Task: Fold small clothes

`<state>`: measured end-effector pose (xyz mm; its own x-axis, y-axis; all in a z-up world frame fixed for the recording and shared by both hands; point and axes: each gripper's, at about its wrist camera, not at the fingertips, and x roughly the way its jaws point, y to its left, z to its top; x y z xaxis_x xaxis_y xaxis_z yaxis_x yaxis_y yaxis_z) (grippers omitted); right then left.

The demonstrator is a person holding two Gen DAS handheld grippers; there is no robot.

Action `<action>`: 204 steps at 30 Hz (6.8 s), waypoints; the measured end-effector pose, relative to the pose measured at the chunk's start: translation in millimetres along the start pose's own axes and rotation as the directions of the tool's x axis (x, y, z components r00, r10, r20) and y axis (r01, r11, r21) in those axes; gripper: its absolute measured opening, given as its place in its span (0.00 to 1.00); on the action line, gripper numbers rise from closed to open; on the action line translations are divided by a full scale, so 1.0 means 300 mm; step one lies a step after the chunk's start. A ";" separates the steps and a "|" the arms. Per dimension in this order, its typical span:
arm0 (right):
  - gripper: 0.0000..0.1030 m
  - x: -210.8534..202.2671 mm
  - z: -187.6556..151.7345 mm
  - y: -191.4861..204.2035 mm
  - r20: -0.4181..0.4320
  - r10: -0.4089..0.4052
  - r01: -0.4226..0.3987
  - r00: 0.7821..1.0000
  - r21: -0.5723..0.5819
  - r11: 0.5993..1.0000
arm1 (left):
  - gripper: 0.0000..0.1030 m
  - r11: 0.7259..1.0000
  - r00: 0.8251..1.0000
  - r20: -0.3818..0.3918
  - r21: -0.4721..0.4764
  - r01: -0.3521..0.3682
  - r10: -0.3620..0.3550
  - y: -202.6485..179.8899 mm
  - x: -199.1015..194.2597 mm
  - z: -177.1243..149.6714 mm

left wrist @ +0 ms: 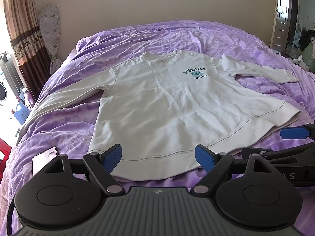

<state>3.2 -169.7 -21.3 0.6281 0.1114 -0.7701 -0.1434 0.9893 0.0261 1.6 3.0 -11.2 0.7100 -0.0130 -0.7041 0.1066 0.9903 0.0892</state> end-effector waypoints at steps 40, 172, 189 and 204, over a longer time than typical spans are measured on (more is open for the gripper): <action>0.80 0.011 -0.007 0.012 -0.005 -0.004 0.004 1.000 -0.004 1.000 | 0.94 1.000 1.000 -0.004 -0.002 0.003 -0.003 0.003 0.004 -0.004; 0.00 0.995 0.677 -0.104 -0.151 0.470 -0.404 0.870 0.329 0.854 | 0.52 0.997 0.986 -0.145 -0.024 0.076 -0.079 0.650 0.842 0.394; 0.37 1.066 0.662 -0.197 -0.183 0.468 -0.356 0.864 0.436 0.827 | 0.52 0.997 0.996 -0.077 -0.072 0.035 -0.041 0.708 0.780 0.438; 0.01 0.975 0.822 -0.032 -0.117 0.485 -0.435 0.867 0.300 0.849 | 0.52 0.957 0.998 -0.041 -0.284 -0.062 0.053 0.898 0.760 0.479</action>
<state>376.9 -123.5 -89.7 0.3854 0.5656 -0.7291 -0.1657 0.8197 0.5483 292.2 246.9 -46.5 0.6857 0.0448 -0.7265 -0.1395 0.9877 -0.0708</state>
